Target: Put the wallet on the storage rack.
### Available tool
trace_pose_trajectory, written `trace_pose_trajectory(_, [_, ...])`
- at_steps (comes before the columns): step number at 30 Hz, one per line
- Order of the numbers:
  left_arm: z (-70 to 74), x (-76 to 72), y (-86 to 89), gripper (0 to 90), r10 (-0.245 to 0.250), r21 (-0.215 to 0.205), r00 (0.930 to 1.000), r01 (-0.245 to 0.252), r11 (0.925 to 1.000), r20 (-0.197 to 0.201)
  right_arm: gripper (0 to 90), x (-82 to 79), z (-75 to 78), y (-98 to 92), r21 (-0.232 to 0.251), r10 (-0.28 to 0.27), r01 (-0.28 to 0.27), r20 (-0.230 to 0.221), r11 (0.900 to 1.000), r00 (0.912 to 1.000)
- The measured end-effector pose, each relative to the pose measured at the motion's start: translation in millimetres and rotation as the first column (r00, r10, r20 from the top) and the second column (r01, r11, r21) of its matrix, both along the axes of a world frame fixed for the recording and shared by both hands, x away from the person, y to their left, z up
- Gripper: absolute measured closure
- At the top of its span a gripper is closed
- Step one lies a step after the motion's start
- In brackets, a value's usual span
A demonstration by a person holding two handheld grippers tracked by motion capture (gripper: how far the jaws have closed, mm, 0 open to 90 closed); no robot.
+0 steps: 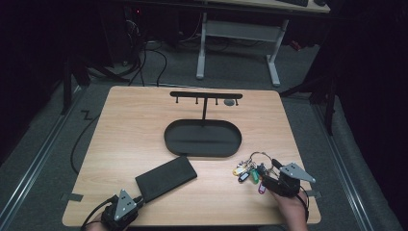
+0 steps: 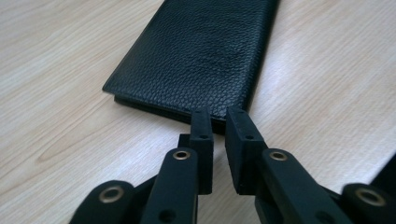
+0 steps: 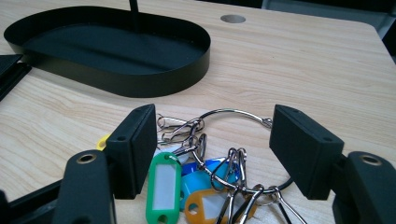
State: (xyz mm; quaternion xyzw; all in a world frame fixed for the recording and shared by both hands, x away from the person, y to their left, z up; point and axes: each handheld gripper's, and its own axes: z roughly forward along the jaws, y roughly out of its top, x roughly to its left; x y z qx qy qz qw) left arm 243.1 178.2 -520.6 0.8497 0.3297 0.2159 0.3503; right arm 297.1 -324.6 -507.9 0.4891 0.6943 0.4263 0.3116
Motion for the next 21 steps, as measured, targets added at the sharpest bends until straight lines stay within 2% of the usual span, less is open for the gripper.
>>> trace_pose_trajectory(5, [5.7, -1.8, 3.9, 77.2, 0.012, -0.009, 0.9995, -0.012, 0.9999, 0.029, 32.9, -0.3, 0.9, -0.8, 0.0, -0.018, 0.018, 0.001, 1.0, 0.9998])
trace_pose_trajectory(7, [9.4, -1.7, 9.1, 72.5, 0.027, -0.022, 0.9983, -0.026, 0.9994, 0.052, 32.8, -0.5, 1.8, -1.5, 0.0, -0.025, 0.025, 0.004, 1.0, 0.9997])
trace_pose_trajectory(9, [10.5, -1.4, 10.3, 70.6, 0.032, -0.028, 0.9978, -0.03, 0.9992, 0.058, 32.9, -0.7, 2.1, -1.6, 0.0, -0.026, 0.026, 0.005, 1.0, 0.9996])
trace_pose_trajectory(11, [12.7, -0.4, 11.2, 64.6, 0.036, -0.029, 0.9968, -0.034, 0.999, 0.071, 32.9, -1.0, 2.3, -2.1, -0.001, -0.028, 0.028, 0.007, 1.0, 0.9996])
trace_pose_trajectory(15, [17.2, -0.4, 8.7, 52.9, 0.042, -0.002, 0.9947, -0.042, 0.9991, 0.095, 32.8, -0.6, 0.9, -4.4, -0.001, -0.027, 0.027, -0.01, 1.0, 0.9996])
trace_pose_trajectory(19, [22.8, -0.8, 3.5, 47.4, 0.007, -0.022, 0.9944, -0.005, 0.9997, 0.105, 32.8, -0.6, -0.7, -4.6, -0.002, -0.022, 0.022, -0.013, 1.0, 0.9997])
trace_pose_trajectory(20, [25.3, 2.2, -4.2, 46.4, -0.029, -0.02, 0.9927, 0.032, 0.9993, 0.117, 32.8, -0.7, -0.7, -4.4, -0.004, -0.02, 0.02, -0.015, 1.0, 0.9997])
trace_pose_trajectory(21, [25.3, 2.2, -4.2, 45.2, -0.029, -0.02, 0.9927, 0.032, 0.9993, 0.117, 32.8, -0.7, -0.7, -4.4, -0.004, -0.02, 0.02, -0.015, 1.0, 0.9997])
